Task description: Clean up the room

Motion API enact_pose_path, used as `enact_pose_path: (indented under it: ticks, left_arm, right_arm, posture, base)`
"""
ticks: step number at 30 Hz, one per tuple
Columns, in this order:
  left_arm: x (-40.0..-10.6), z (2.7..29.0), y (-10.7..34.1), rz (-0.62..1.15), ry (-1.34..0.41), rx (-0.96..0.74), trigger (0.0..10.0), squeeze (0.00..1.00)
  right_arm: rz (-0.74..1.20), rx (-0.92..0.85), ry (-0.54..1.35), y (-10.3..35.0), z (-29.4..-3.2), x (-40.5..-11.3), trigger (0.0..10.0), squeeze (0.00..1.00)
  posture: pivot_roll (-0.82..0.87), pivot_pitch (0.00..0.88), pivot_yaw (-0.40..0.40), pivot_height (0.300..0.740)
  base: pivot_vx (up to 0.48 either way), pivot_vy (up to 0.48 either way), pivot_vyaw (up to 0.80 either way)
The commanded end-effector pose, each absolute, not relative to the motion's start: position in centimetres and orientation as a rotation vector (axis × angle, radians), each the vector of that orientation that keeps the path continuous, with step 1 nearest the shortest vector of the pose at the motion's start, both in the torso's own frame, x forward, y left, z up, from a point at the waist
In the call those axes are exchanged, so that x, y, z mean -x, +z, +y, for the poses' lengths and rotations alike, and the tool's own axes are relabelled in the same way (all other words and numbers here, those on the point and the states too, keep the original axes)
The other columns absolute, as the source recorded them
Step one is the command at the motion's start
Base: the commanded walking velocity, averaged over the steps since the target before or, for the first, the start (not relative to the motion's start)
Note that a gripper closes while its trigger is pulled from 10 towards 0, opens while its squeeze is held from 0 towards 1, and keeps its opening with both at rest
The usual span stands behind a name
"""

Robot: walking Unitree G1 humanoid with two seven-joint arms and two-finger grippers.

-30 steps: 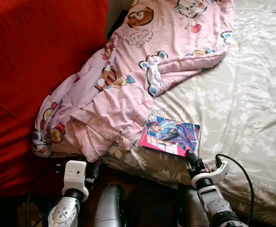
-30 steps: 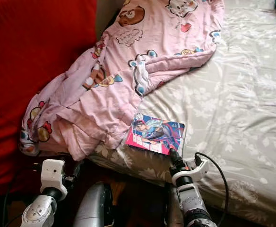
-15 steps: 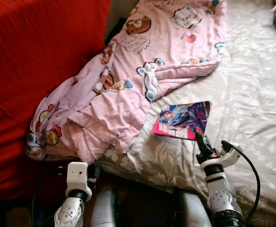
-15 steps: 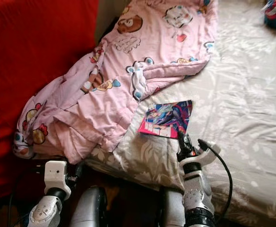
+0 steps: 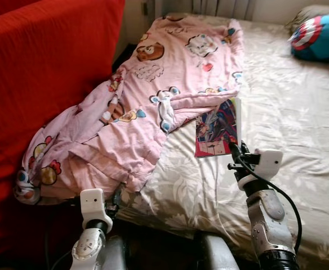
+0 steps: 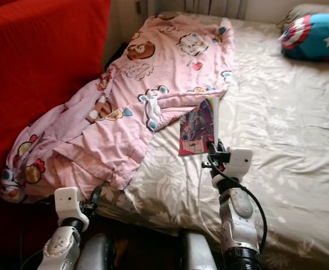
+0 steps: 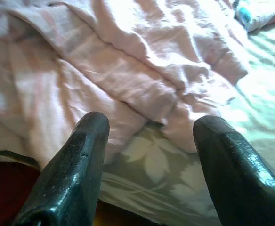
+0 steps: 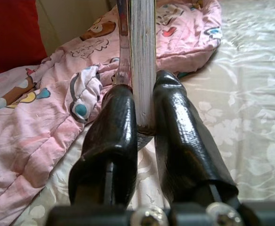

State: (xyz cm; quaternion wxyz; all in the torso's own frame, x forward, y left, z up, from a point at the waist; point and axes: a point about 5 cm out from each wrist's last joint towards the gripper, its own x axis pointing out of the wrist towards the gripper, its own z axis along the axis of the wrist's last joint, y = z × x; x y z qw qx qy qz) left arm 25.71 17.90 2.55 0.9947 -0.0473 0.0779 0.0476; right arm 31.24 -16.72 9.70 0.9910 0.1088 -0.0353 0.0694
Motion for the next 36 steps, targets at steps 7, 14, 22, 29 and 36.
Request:
enact_pose_path:
  ticks: [7, 14, 22, 29, 36]
  left_arm:
    - [-24.1, 18.7, 0.1, 0.244, 0.155, 0.124, 10.0, 0.0]
    - [-23.1, 19.7, -1.6, 0.329, 0.176, 0.119, 10.0, 0.0]
    - [-21.2, 19.5, -3.5, 0.429, 0.155, 0.142, 10.0, 0.0]
    - [-20.3, 19.2, -5.0, 0.512, 0.168, 0.16, 10.0, 0.0]
    - [-20.4, 19.0, -5.7, 0.578, 0.14, 0.125, 10.0, 0.0]
  right_arm:
    - [-0.08, -0.189, 0.082, 9.6, -16.6, -30.9, 10.0, 0.0]
    - [-0.06, -0.194, 0.075, 9.0, -16.6, -30.8, 10.0, 0.0]
    - [-0.043, -0.183, 0.07, 8.6, -16.5, -30.8, 10.0, 0.0]
    - [-0.014, -0.176, 0.047, 7.8, -16.7, -30.8, 10.0, 0.0]
    - [0.0, -0.17, 0.015, 7.6, -17.0, -30.9, 10.0, 0.0]
  posture:
    - [-0.03, 0.064, -0.048, 0.682]
    - [-0.02, 0.033, -0.043, 0.74]
    - [-0.02, 0.006, -0.04, 0.74]
    - [-0.01, 0.004, -0.045, 0.74]
    - [-0.01, 0.037, -0.051, 0.74]
  base:
    - [0.0, 0.0, 0.0]
    - [0.0, 0.0, 0.0]
    - [0.0, 0.0, 0.0]
    - [0.0, 0.0, 0.0]
    - [0.0, 0.0, 0.0]
